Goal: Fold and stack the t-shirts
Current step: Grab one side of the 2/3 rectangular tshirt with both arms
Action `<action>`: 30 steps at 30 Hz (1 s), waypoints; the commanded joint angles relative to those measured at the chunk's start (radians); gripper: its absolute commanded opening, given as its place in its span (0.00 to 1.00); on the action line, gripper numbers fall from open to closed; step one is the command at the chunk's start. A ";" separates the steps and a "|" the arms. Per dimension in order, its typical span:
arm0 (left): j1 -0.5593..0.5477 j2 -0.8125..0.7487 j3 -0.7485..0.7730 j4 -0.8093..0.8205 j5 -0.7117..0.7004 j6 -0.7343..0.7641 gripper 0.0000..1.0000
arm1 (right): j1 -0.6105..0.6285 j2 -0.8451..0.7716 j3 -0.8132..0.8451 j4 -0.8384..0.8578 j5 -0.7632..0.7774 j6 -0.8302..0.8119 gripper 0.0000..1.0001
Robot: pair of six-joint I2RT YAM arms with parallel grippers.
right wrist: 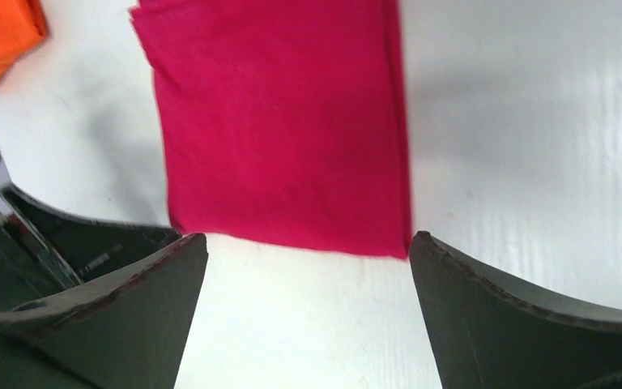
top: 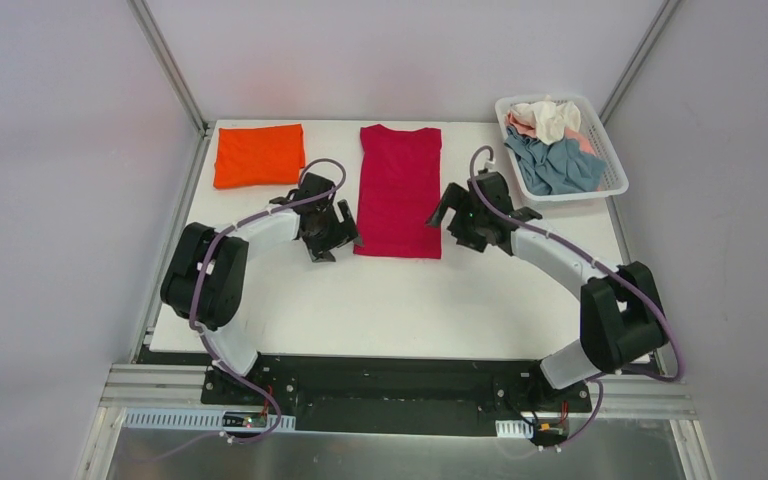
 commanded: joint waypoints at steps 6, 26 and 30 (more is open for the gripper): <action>-0.002 0.083 0.068 0.053 0.038 -0.046 0.70 | -0.009 -0.114 -0.199 0.036 0.007 0.096 0.99; -0.004 0.149 0.014 0.110 0.065 -0.043 0.00 | -0.010 -0.012 -0.252 0.173 -0.002 0.235 0.79; -0.003 0.138 -0.001 0.122 0.061 -0.041 0.00 | -0.009 0.025 -0.256 0.185 -0.005 0.256 0.65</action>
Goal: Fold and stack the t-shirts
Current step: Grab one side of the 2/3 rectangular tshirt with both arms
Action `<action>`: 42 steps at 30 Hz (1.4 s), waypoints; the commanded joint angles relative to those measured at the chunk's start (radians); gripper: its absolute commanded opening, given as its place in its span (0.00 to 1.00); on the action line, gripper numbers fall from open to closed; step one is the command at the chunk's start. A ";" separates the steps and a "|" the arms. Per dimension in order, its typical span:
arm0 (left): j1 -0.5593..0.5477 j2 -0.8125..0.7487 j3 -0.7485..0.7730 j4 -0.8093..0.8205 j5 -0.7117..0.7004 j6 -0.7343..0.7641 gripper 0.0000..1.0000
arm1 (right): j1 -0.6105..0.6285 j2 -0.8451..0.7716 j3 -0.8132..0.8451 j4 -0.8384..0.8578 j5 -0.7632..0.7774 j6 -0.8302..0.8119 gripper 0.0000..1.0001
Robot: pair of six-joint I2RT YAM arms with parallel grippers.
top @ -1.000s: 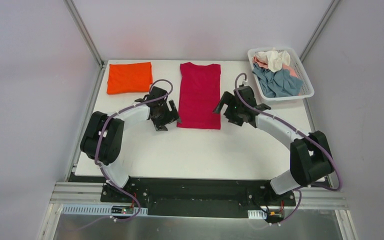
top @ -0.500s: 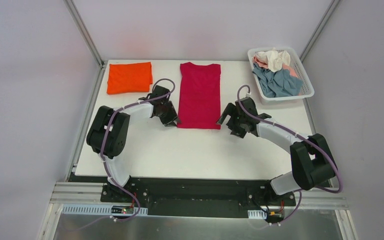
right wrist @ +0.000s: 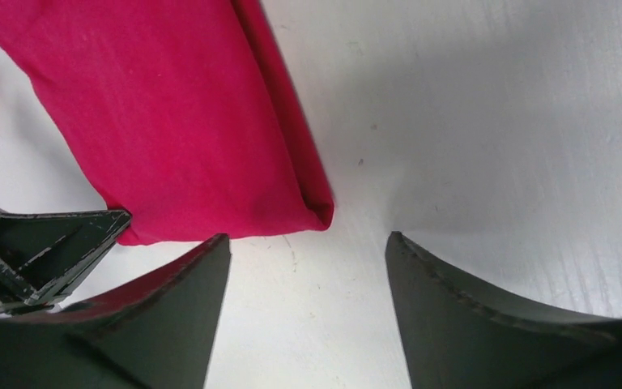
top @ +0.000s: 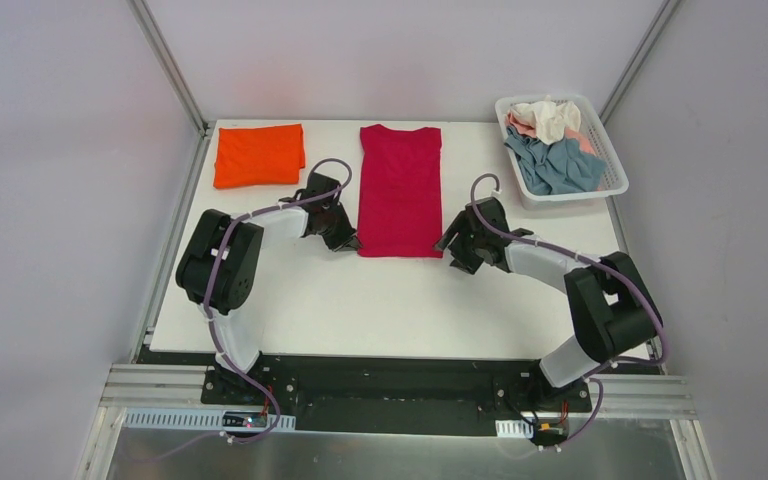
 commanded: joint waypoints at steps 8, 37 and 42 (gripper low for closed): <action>-0.005 -0.017 -0.069 -0.006 -0.032 0.017 0.00 | -0.006 0.045 -0.038 0.089 -0.012 0.066 0.24; -0.113 -0.423 -0.372 0.011 -0.042 0.033 0.00 | 0.115 -0.298 -0.257 0.064 -0.271 -0.098 0.00; -0.149 -0.656 -0.510 -0.007 -0.020 -0.012 0.00 | 0.165 -0.518 -0.298 -0.056 -0.309 -0.089 0.00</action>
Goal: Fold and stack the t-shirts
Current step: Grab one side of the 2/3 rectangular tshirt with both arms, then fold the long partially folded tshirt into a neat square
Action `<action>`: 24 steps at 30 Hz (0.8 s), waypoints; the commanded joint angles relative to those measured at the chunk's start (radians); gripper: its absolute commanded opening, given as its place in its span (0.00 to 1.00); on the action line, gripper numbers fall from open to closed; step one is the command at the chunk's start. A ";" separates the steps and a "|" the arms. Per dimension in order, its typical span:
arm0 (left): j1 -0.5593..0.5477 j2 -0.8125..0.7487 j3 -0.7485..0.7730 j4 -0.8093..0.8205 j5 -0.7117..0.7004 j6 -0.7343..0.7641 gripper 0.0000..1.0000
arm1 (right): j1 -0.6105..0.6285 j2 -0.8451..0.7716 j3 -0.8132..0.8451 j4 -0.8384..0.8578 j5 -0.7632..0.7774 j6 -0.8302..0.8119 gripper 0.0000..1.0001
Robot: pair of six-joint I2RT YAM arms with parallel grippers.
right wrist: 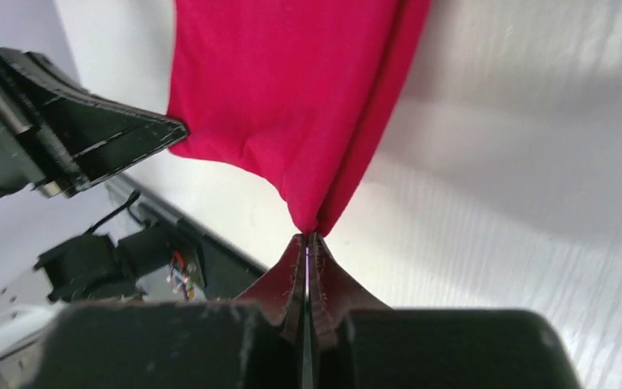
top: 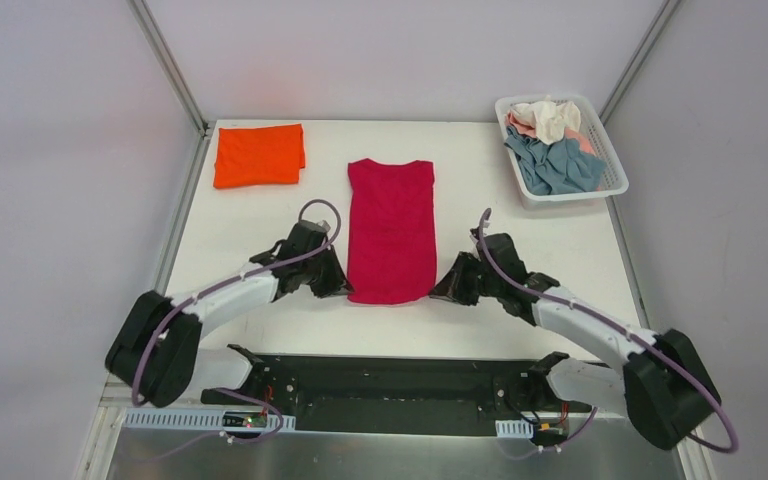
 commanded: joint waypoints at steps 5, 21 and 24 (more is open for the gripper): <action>-0.076 -0.379 -0.108 -0.096 -0.007 -0.059 0.00 | 0.058 -0.320 -0.010 -0.188 -0.100 -0.002 0.00; -0.040 -0.268 0.237 -0.147 -0.298 0.032 0.00 | 0.042 -0.262 0.197 -0.076 0.232 -0.110 0.00; -0.016 -0.195 0.315 -0.149 -0.319 0.043 0.00 | 0.026 -0.204 0.255 -0.070 0.285 -0.122 0.00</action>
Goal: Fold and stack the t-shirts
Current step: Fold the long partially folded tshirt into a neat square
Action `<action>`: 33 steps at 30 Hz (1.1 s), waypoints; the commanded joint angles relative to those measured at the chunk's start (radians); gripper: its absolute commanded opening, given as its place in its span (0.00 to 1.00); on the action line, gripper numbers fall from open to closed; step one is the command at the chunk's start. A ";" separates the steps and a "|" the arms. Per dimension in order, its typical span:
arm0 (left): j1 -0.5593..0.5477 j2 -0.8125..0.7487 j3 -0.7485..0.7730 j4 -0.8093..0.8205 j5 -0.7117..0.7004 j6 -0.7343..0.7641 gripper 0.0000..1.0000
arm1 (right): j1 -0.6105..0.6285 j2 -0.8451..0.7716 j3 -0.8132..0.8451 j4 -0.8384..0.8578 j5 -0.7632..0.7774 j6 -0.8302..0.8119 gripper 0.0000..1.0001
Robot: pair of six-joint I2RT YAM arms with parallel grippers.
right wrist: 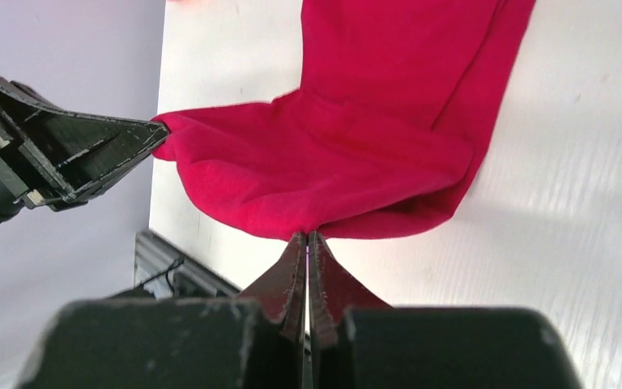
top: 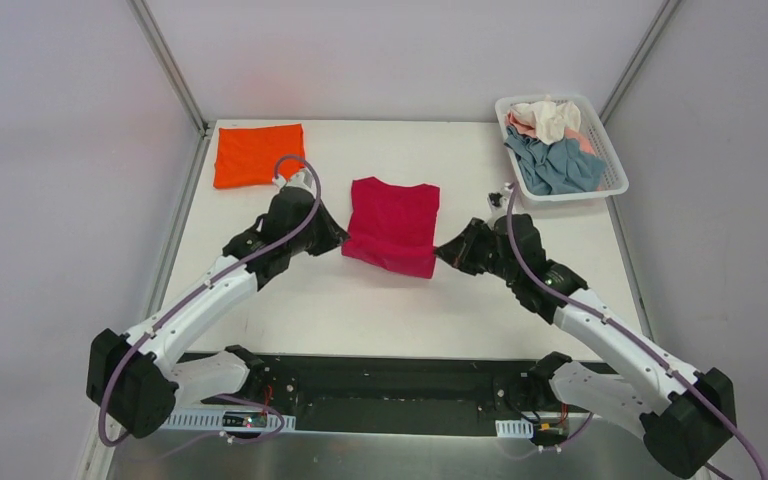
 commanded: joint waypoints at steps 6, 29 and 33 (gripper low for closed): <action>0.070 0.204 0.237 -0.011 -0.071 0.066 0.00 | -0.072 0.142 0.170 0.093 0.108 -0.078 0.00; 0.193 0.618 0.548 -0.011 0.010 0.076 0.00 | -0.273 0.508 0.328 0.250 -0.040 -0.058 0.00; 0.214 0.685 0.590 -0.011 0.045 0.078 0.00 | -0.288 0.578 0.363 0.258 -0.036 -0.057 0.00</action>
